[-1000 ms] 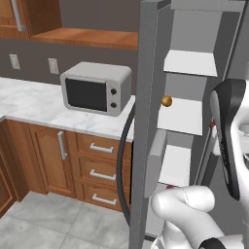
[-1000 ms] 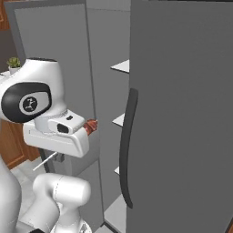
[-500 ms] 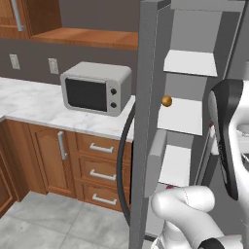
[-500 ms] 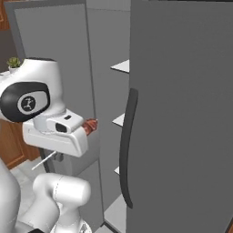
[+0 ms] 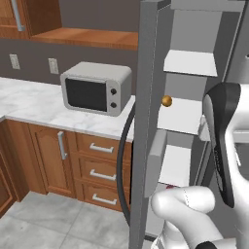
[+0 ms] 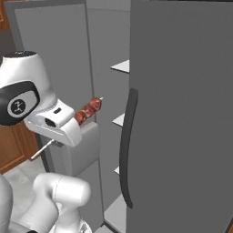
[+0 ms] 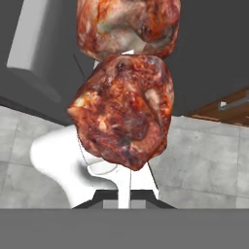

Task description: Store the kebab skewer in the freezer for long-term storage. Close the freezer door after placing the cooked food.

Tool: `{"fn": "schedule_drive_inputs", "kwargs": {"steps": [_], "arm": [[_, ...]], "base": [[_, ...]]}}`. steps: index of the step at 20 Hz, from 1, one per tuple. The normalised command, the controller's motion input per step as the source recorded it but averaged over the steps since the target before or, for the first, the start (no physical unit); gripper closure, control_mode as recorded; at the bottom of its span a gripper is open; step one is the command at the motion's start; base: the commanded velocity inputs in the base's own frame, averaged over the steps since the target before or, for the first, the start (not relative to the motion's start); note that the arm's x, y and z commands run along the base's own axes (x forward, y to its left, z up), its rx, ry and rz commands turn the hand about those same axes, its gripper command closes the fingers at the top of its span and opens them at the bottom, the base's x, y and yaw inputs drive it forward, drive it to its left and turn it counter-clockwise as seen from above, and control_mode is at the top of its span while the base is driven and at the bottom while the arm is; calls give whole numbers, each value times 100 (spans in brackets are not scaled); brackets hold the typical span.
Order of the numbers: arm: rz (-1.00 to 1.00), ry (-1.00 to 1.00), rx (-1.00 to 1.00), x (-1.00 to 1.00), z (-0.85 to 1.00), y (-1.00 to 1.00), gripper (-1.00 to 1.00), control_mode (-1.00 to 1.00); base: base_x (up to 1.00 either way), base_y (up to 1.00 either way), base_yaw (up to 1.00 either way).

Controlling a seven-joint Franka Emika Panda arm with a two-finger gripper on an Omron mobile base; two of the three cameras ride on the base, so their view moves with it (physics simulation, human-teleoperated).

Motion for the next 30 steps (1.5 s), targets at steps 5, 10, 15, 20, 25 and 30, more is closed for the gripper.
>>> {"fn": "schedule_drive_inputs", "kwargs": {"steps": [5,10,15,20,25,30], "arm": [[-4,-21,0,62,44,-4,100,-100],[0,-18,-2,68,27,0,100,-100],[0,-9,0,64,8,0,100,-100],[0,-8,0,51,0,0,100,-100],[-2,0,0,61,0,-12,100,-100],[-8,0,0,46,0,-19,100,-100]], "base": [[0,0,0],[0,0,0],[0,0,0],[0,0,0],[0,0,0],[0,0,0]]}}
